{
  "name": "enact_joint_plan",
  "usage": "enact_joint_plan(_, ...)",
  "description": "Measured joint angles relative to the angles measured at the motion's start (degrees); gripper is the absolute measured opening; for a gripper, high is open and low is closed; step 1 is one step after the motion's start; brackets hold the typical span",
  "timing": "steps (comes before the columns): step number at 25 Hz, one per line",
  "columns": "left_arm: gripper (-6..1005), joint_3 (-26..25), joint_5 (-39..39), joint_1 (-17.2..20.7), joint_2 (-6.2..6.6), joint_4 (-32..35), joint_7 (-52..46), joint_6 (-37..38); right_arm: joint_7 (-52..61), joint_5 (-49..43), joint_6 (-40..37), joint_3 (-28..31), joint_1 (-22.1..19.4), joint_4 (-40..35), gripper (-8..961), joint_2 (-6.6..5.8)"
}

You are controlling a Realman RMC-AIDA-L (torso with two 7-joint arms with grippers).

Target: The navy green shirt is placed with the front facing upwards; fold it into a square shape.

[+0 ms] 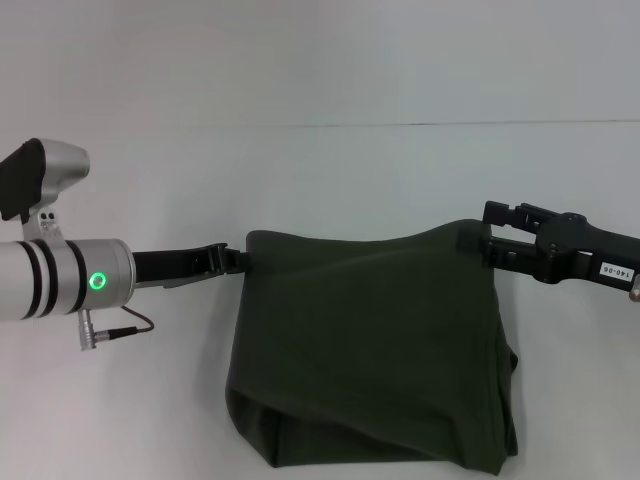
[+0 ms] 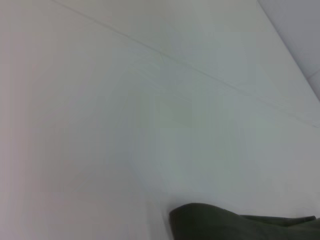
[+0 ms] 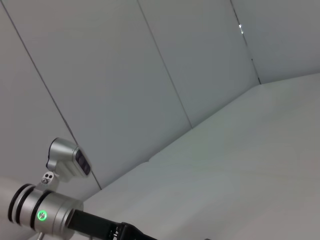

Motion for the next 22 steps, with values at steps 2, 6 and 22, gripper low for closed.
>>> enact_joint_plan(2,95,0.0,-0.7,0.2,0.01,0.0,0.0,0.9,0.7,0.2,0.1,0.4,0.0,0.1,856,-0.01)
enact_joint_plan(6,98,-1.0,-4.2,1.1,0.23,0.5,1.4,4.8,2.9,1.0,0.7,-0.1,0.5,0.3,850,-0.28)
enact_joint_plan(22,428,-11.9,-22.4,9.9,-0.81,2.9,24.3,23.0,-11.5,1.3,12.5,-6.1,5.2,11.8,827,0.59)
